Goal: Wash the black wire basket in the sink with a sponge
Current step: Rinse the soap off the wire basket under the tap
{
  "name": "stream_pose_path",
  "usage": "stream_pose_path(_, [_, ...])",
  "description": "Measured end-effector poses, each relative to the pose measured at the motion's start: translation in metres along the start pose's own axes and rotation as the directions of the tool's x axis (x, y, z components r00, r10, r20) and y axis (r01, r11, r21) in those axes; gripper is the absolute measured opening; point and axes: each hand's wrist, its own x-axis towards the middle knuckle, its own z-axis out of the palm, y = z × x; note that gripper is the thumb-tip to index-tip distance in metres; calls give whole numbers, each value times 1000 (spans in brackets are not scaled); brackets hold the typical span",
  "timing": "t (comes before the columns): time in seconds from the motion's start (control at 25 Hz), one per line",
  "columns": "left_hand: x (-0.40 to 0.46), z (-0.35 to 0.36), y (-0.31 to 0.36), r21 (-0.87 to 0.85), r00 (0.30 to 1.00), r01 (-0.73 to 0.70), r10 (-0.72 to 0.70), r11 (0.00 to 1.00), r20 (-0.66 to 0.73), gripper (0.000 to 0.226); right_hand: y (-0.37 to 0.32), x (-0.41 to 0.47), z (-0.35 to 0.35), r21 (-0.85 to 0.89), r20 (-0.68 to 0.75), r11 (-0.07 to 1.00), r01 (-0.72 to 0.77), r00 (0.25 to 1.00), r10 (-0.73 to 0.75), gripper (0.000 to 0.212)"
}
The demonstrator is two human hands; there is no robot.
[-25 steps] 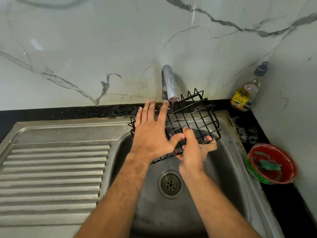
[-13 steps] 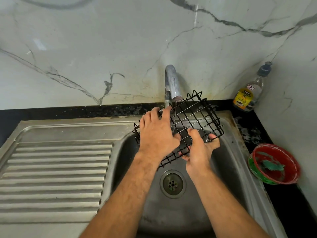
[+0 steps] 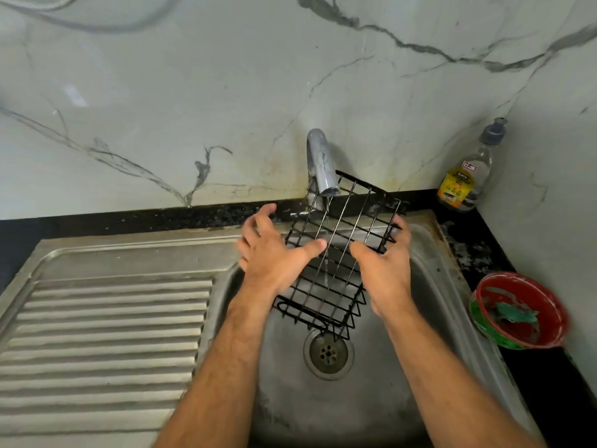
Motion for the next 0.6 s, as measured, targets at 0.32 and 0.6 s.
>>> stream_pose_path(0.32, [1,8,-23,-371,987,141,-161,918,-22,99,-12,-29,7,-541,146,760,362,930,-339,83])
stream_pose_path(0.6, [3,13,-35,-536,927,209,-341,818,-158,85,4,-40,15,-683,597,197,703,693,-404,76])
